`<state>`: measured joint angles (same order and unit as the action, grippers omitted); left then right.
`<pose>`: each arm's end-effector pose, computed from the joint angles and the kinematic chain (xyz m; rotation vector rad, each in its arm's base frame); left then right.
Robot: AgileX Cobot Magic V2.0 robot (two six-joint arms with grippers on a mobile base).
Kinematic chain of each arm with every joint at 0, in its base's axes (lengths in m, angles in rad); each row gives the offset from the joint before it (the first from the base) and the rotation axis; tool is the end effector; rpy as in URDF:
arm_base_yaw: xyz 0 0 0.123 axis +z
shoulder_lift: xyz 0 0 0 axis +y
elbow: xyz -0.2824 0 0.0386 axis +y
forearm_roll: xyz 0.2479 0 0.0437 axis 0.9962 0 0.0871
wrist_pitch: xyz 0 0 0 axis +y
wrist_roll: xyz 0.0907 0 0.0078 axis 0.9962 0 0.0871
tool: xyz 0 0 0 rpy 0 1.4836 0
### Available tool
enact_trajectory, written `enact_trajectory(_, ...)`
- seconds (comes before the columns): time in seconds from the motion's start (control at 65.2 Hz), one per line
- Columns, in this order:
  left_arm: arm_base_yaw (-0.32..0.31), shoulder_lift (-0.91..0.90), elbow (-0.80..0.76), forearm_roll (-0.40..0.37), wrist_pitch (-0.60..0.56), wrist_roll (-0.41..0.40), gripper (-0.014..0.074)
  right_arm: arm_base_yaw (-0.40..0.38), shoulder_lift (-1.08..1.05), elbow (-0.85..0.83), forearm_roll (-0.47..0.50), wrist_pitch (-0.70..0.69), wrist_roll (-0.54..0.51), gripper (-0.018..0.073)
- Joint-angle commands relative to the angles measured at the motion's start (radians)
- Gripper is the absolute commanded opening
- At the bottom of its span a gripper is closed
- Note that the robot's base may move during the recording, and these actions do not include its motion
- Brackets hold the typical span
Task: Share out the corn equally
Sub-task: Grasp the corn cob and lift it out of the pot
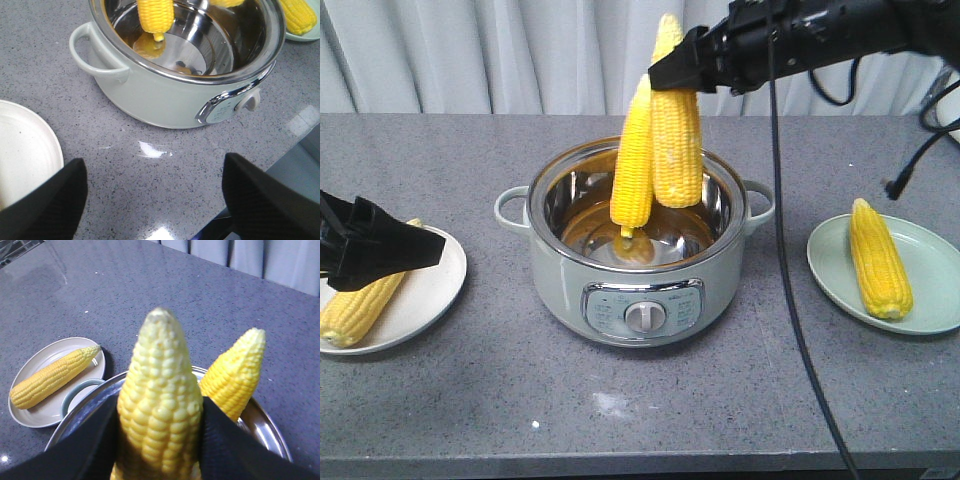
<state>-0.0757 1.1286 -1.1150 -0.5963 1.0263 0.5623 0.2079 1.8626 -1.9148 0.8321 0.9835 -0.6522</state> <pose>0.2102 -0.0598 0.3742 0.5709 2.2943 -0.5364 0.3998 0.1417 0.3953 -0.6941 2.0569 0.7897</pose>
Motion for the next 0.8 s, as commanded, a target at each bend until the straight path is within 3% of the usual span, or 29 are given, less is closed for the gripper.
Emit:
enact_trajectory(0.0, -0.005, -0.020, -0.024, -0.048, -0.042, 0.001, 0.0544, -0.003, -0.105, -0.034, -0.046, -0.017, 0.103, 0.0194)
enact_trajectory(0.123, -0.005, -0.020, -0.024, -0.048, -0.042, 0.001, 0.0544, -0.003, -0.165, -0.032, -0.116, 0.032, 0.139, 0.0194)
enact_trajectory(0.199, -0.005, -0.020, -0.024, -0.048, -0.042, 0.001, 0.0544, -0.003, -0.207, 0.002, -0.108, 0.039, 0.117, 0.0194)
enact_trajectory(0.475, -0.005, -0.020, -0.024, -0.048, -0.042, 0.001, 0.0544, -0.003, -0.484, 0.398, -0.055, -0.185, 0.038, 0.0194)
enact_trajectory(0.782, -0.005, -0.020, -0.024, -0.048, -0.042, 0.001, 0.0544, -0.003, -0.702, 0.649, -0.058, -0.189, 0.035, 0.0194)
